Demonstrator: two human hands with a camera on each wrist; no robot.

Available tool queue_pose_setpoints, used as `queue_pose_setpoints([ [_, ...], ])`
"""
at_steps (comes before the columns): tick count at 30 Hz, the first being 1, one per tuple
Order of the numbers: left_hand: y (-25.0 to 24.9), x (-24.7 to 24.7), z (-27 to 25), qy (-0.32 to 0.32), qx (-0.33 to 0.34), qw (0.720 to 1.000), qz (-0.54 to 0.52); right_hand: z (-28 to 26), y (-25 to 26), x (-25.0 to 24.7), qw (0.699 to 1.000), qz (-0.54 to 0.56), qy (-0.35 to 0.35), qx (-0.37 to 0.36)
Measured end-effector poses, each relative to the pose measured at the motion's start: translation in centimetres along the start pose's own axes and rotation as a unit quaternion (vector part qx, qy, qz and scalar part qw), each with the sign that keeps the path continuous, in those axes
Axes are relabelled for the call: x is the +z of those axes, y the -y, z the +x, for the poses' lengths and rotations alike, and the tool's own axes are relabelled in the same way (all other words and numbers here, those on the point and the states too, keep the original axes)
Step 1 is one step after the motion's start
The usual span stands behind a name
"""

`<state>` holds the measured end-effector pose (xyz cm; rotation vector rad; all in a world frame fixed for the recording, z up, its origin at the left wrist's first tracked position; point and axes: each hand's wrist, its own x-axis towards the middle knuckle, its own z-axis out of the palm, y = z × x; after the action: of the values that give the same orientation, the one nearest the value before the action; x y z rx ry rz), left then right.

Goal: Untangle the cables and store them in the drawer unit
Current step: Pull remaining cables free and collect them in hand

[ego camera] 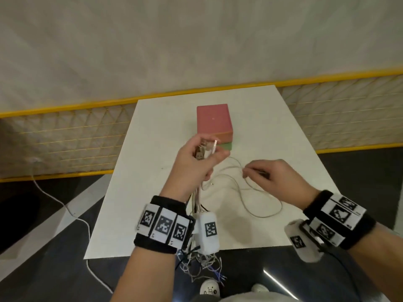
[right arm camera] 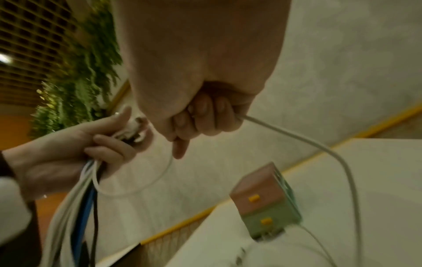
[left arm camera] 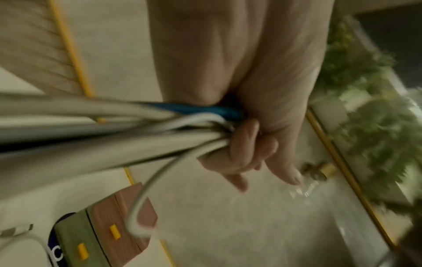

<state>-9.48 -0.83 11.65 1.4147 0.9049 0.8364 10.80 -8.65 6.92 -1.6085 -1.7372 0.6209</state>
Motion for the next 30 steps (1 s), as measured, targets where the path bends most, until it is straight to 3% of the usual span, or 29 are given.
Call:
queue_pose_setpoints([
  [2, -0.1, 1.4, 0.0, 0.046, -0.015, 0.998, 0.051, 1.4, 1.7, -0.9, 0.999, 0.003, -0.031, -0.032],
  [7, -0.6, 0.1, 0.4, 0.000, 0.009, 0.997, 0.080, 2.9, 3.2, -2.3, 0.994, 0.089, -0.050, -0.032],
  [11, -1.3, 0.8, -0.2, 0.035, 0.012, 0.996, 0.075, 3.7, 4.0, -1.4, 0.993, 0.099, -0.037, -0.054],
  [13, -1.3, 1.2, -0.2, 0.021, 0.018, 0.998, 0.061, 4.3, 4.6, -1.0, 0.989, 0.133, -0.041, -0.057],
  [15, -1.2, 0.4, -0.1, -0.039, 0.047, 0.996, 0.059, 4.6, 4.8, -1.3, 0.990, 0.124, -0.044, -0.057],
  [19, -0.6, -4.2, 0.2, -0.269, 0.071, 0.960, 0.018, 4.1, 2.6, -2.3, 0.998, 0.053, -0.024, -0.026],
  [21, 0.0, -5.9, 0.3, -0.309, 0.071, 0.947, 0.046, 3.8, 2.1, -2.1, 0.999, 0.042, -0.008, -0.016],
  [24, 0.4, -4.5, 0.4, -0.278, 0.119, 0.945, 0.126, 4.4, 2.9, -1.1, 0.998, 0.047, -0.025, -0.044],
  [27, 0.4, -1.7, 0.1, -0.221, 0.212, 0.938, 0.164, 5.8, 4.6, -0.5, 0.995, 0.040, -0.032, -0.084],
  [30, 0.6, -0.6, 0.1, -0.222, 0.214, 0.935, 0.175, 6.8, 5.8, -0.4, 0.993, -0.020, -0.032, -0.115],
])
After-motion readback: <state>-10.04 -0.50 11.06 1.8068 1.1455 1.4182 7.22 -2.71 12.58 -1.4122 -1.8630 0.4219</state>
